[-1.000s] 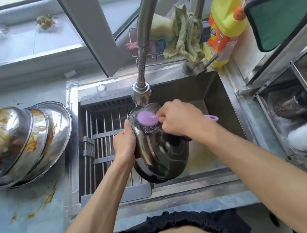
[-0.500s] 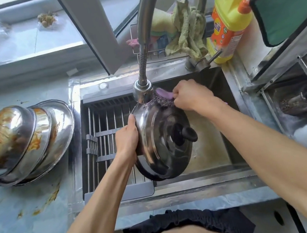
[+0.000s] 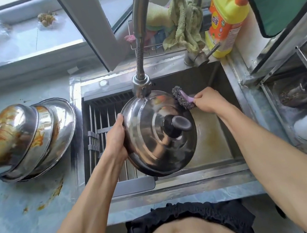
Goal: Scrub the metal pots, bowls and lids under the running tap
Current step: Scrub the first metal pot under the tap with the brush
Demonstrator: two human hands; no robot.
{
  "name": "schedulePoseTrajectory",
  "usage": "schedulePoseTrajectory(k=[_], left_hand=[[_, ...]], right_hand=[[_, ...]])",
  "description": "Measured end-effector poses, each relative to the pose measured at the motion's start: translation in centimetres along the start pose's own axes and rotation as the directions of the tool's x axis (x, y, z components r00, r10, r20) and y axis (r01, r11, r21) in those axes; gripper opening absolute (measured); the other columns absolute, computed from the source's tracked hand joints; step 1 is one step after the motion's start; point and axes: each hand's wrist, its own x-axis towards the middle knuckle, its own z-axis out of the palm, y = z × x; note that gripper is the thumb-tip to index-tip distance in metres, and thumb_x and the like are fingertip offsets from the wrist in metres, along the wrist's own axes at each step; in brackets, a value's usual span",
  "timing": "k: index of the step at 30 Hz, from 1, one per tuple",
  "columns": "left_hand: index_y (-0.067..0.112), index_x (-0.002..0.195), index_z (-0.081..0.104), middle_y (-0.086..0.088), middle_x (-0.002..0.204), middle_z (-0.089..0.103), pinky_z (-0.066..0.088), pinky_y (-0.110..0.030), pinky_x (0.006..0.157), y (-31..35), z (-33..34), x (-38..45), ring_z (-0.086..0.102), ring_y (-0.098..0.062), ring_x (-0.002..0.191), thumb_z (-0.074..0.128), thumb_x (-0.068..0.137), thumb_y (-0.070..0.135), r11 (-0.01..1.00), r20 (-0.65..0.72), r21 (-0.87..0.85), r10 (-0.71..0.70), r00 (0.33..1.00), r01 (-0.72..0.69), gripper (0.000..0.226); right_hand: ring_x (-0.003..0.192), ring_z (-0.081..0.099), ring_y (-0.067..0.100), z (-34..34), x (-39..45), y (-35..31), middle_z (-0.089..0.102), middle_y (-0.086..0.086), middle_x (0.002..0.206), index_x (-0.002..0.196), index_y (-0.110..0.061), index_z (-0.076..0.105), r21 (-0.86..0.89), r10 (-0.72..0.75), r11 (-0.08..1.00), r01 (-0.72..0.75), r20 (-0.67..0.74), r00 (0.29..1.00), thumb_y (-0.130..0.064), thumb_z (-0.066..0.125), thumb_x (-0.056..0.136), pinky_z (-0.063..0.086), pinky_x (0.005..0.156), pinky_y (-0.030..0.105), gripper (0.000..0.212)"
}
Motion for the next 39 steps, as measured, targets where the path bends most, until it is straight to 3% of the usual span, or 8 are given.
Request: schedulePoseTrajectory(k=[2,7,11,17,23,30,34,39], left_hand=[[0.014,0.105,0.077,-0.009,0.098,0.080,0.063,-0.040,0.075,-0.2,-0.2,-0.1,0.078,-0.025,0.085,0.055,0.102,0.050,1.000,0.024,-0.027,-0.012,1.000,0.013,0.042],[0.018,0.120,0.074,-0.011,0.112,0.077,0.059,-0.057,0.090,0.1,-1.3,0.2,0.075,-0.032,0.101,0.052,0.101,0.055,0.992,0.025,-0.122,-0.015,1.000,0.018,0.047],[0.018,0.123,0.073,-0.012,0.115,0.076,0.057,-0.059,0.093,0.6,-1.5,-0.3,0.074,-0.035,0.103,0.048,0.103,0.055,0.986,-0.009,-0.164,-0.023,1.000,0.021,0.049],[0.018,0.124,0.073,-0.013,0.120,0.074,0.051,-0.058,0.103,0.7,-0.8,-0.4,0.072,-0.037,0.108,0.043,0.101,0.059,0.967,-0.016,-0.246,-0.069,0.998,0.063,0.056],[0.016,0.123,0.074,-0.014,0.118,0.075,0.052,-0.064,0.098,-0.5,0.4,-1.0,0.072,-0.040,0.107,0.056,0.089,0.041,0.928,-0.002,-0.348,-0.143,0.990,0.133,0.046],[0.017,0.118,0.068,-0.011,0.101,0.078,0.060,-0.063,0.076,-0.9,3.5,-2.5,0.077,-0.035,0.082,0.056,0.093,0.054,0.891,-0.185,-0.454,-0.092,0.978,-0.002,0.046],[0.016,0.124,0.062,-0.013,0.111,0.073,0.058,-0.065,0.081,-1.3,4.0,-2.9,0.074,-0.037,0.091,0.054,0.094,0.059,0.862,-0.203,-0.506,-0.098,0.974,-0.019,0.053],[0.016,0.119,0.063,-0.008,0.100,0.074,0.062,-0.053,0.066,-1.5,3.4,-3.6,0.072,-0.031,0.085,0.053,0.099,0.051,0.883,-0.213,-0.469,-0.102,0.972,-0.010,0.041]], right_hand=[[0.093,0.065,0.022,0.0,-0.1,0.8,0.067,0.007,0.085,0.069,-0.010,0.072,0.034,0.025,0.999,-0.024,-0.011,1.000,-0.065,0.062,0.084,0.049,0.085,0.029,0.058],[0.084,0.067,0.028,0.6,-0.4,3.6,0.070,0.013,0.077,0.080,-0.002,0.073,0.065,0.026,0.998,-0.022,-0.055,0.998,-0.027,0.062,0.090,0.041,0.066,0.026,0.029],[0.059,0.037,0.025,1.4,-2.8,4.5,0.046,0.009,0.058,0.067,0.001,0.062,0.112,-0.022,0.993,0.035,-0.113,0.993,-0.042,0.064,0.092,0.029,0.053,0.029,0.050],[0.060,0.043,0.021,2.6,-6.3,6.7,0.048,-0.006,0.053,0.067,-0.014,0.069,0.171,0.009,0.985,0.025,-0.196,0.981,-0.030,0.062,0.095,0.031,0.052,0.027,0.033],[0.077,0.054,0.030,2.9,-10.7,6.9,0.063,0.007,0.078,0.090,-0.014,0.075,0.153,-0.008,0.986,0.059,-0.311,0.950,-0.015,0.053,0.096,0.033,0.057,0.035,0.022],[0.072,0.053,0.036,6.0,-15.7,5.1,0.060,0.007,0.070,0.072,-0.022,0.057,0.029,-0.207,0.973,0.229,-0.329,0.921,-0.021,0.053,0.094,0.042,0.060,0.040,0.023],[0.091,0.063,0.038,6.7,-16.9,4.7,0.073,0.009,0.096,0.115,-0.031,0.070,0.017,-0.259,0.959,0.283,-0.354,0.899,-0.026,0.052,0.095,0.053,0.072,0.040,0.027],[0.093,0.064,0.041,5.5,-16.2,5.9,0.072,0.014,0.097,0.117,-0.027,0.068,-0.118,-0.225,0.974,0.195,-0.362,0.905,-0.024,0.050,0.098,0.050,0.070,0.042,0.026]])
